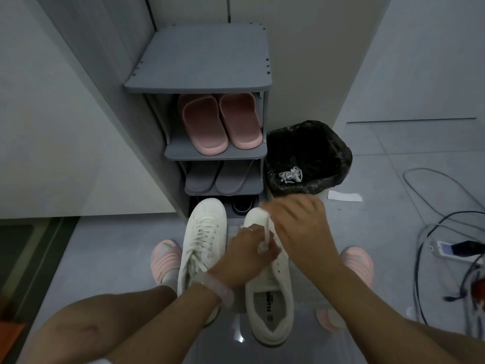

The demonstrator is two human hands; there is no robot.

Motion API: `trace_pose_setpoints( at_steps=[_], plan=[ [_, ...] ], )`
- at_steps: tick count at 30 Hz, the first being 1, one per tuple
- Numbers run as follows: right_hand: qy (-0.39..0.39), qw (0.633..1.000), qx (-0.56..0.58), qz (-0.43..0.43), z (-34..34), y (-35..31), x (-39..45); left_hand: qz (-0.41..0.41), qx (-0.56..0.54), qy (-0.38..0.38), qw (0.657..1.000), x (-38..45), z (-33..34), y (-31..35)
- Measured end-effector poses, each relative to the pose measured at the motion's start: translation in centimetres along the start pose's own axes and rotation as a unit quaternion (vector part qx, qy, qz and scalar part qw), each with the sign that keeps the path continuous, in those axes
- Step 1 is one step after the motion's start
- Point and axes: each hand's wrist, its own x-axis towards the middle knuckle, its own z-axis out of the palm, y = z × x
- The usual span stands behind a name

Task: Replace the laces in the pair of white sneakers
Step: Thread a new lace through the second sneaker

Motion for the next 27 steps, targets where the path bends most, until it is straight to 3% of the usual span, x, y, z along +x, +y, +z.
trace_pose_setpoints(
  at_steps=[2, 4, 6, 8, 10, 13, 15, 17, 20, 24, 27],
  plan=[
    [-0.016, 0.984, 0.033, 0.175, 0.3, -0.1, 0.5, -0.096, -0.198, 0.041, 0.975, 0.7, -1.9, 0.9],
    [-0.112, 0.928, 0.081, 0.347, 0.8, 0.9, 0.3, -0.176, -0.353, 0.117, 0.912, 1.3, -4.2, 1.0],
    [-0.244, 0.882, 0.087, 0.393, 1.6, 1.1, -0.4, -0.194, -0.489, 0.167, 0.834, 1.5, -6.3, 0.9],
    [-0.345, 0.873, 0.088, 0.333, 2.9, 0.3, -1.5, -0.194, -0.524, 0.188, 0.808, 1.4, -7.9, 0.9],
    [-0.376, 0.88, 0.09, 0.274, 3.6, -0.8, -2.1, -0.178, -0.493, 0.177, 0.833, 0.9, -8.3, 1.3],
    [-0.379, 0.886, 0.088, 0.253, 3.6, -1.1, -1.8, -0.115, -0.399, 0.097, 0.905, 0.2, -7.7, 2.1],
    [-0.374, 0.862, 0.173, 0.295, 3.3, -1.2, -1.3, -0.041, -0.273, 0.022, 0.961, -0.2, -6.7, 2.2],
    [-0.402, 0.81, 0.291, 0.313, 2.9, -1.9, -0.7, 0.028, -0.148, -0.039, 0.988, -0.1, -5.5, 2.0],
    [-0.471, 0.774, 0.346, 0.245, 2.1, -2.5, -0.3, 0.045, -0.052, -0.09, 0.994, 0.1, -3.8, 1.3],
    [-0.494, 0.691, 0.451, 0.273, 0.1, -1.1, 0.2, -0.053, -0.055, -0.143, 0.987, 0.0, -2.8, -0.3],
    [-0.467, 0.613, 0.553, 0.318, -0.8, -0.2, -0.3, -0.035, -0.078, -0.146, 0.985, -0.4, -2.7, -0.7]
  ],
)
